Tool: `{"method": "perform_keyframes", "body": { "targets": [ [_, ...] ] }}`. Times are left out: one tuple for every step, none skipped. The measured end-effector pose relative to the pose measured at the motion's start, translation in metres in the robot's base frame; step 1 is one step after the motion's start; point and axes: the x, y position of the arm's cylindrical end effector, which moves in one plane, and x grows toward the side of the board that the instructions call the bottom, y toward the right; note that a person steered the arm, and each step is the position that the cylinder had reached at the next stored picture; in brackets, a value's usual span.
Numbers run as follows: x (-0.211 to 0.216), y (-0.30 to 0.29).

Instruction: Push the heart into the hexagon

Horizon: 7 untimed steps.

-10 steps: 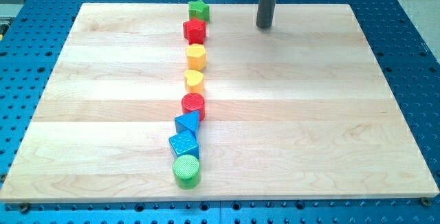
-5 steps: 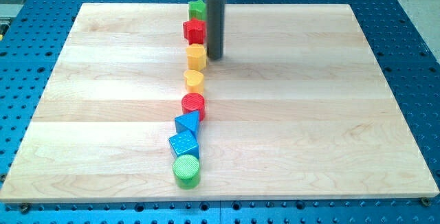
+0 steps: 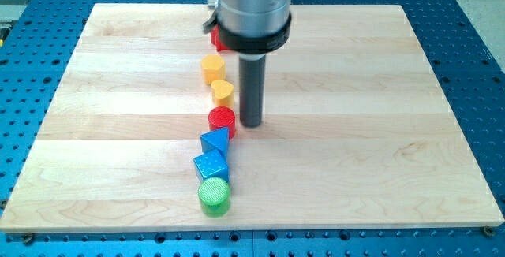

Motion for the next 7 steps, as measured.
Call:
{"method": "perform_keyframes", "body": {
  "targets": [
    [-0.008, -0.034],
    [-0.028, -0.05],
    [-0.05, -0.047],
    [-0.034, -0.046],
    [-0.046, 0.007],
    [-0.083, 0.004],
    [-0.085, 0.003]
  ]
}}
